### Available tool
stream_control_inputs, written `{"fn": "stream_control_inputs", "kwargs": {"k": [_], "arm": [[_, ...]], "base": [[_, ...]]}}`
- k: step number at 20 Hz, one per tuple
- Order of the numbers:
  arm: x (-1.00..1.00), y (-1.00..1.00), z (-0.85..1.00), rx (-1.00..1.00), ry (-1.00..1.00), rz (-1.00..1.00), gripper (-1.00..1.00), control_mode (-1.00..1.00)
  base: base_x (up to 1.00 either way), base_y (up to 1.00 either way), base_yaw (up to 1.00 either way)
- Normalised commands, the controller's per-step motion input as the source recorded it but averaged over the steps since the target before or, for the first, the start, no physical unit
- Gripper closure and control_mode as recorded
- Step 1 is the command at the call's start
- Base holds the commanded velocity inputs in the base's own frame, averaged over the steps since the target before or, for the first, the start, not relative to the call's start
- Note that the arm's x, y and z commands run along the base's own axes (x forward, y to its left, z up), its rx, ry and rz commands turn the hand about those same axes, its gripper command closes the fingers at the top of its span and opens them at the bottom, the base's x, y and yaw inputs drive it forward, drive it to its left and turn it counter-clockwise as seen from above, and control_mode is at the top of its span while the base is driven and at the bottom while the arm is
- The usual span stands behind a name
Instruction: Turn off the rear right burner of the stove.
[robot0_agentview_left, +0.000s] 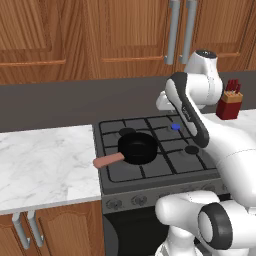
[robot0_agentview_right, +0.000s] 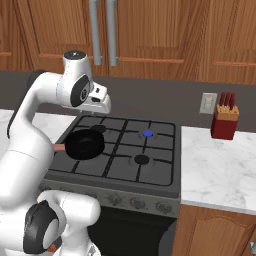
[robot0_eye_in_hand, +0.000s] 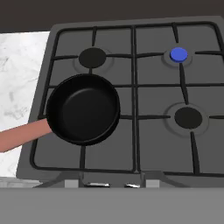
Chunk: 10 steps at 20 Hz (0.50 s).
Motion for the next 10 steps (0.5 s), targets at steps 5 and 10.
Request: {"fn": "stream_control_inputs", "kwargs": {"k": [5, 10], "arm": [[-0.09, 0.00, 0.00, 0.00, 0.00, 0.00, -1.00, -1.00], [-0.27, 0.00, -0.05, 0.00, 0.00, 0.00, -1.00, -1.00]], "base": [[0.00, 0.00, 0.00], [0.00, 0.00, 0.00]]}}
